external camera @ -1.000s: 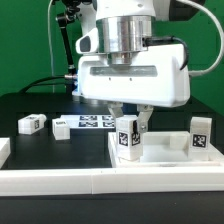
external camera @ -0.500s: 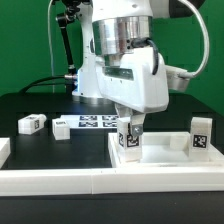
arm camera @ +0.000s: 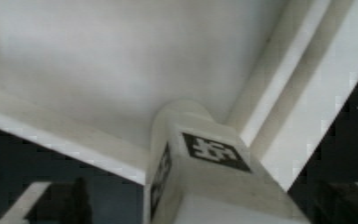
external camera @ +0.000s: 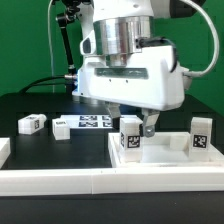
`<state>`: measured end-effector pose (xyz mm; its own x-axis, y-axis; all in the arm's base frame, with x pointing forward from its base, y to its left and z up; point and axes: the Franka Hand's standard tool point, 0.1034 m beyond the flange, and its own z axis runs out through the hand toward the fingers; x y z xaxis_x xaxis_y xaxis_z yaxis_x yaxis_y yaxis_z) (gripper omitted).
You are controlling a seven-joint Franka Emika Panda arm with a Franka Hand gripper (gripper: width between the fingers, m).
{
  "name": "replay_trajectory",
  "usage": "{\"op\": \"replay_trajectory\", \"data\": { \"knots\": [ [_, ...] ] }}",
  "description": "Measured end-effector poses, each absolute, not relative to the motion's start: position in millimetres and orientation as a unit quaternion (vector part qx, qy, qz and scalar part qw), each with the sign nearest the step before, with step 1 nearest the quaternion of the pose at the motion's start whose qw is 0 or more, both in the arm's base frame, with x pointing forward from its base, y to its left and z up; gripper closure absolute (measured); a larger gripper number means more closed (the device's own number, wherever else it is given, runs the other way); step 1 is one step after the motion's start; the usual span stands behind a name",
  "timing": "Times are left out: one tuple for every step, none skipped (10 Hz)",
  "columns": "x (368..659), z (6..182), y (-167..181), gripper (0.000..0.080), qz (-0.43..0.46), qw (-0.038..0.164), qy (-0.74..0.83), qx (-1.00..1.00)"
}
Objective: Assemble square table
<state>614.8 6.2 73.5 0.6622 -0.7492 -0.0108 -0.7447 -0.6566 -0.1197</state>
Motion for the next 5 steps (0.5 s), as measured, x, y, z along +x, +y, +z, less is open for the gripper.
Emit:
{"op": "replay_trajectory", "data": {
  "knots": [
    [614.7, 72.8, 3.5, 0.0153, -0.023, 0.055, 0.35, -0.935],
    [614.5, 72.5, 2.1, 0.0153, -0.026, 0.053, 0.303, -0.951],
    [614.5, 72.7, 2.7, 0.0151, -0.028, 0.049, 0.25, -0.967],
    [614.5, 72.8, 3.8, 0.0151, -0.03, 0.046, 0.216, -0.975],
    [614.5, 72.8, 5.3, 0.0151, -0.031, 0.044, 0.193, -0.98]
  ]
}}
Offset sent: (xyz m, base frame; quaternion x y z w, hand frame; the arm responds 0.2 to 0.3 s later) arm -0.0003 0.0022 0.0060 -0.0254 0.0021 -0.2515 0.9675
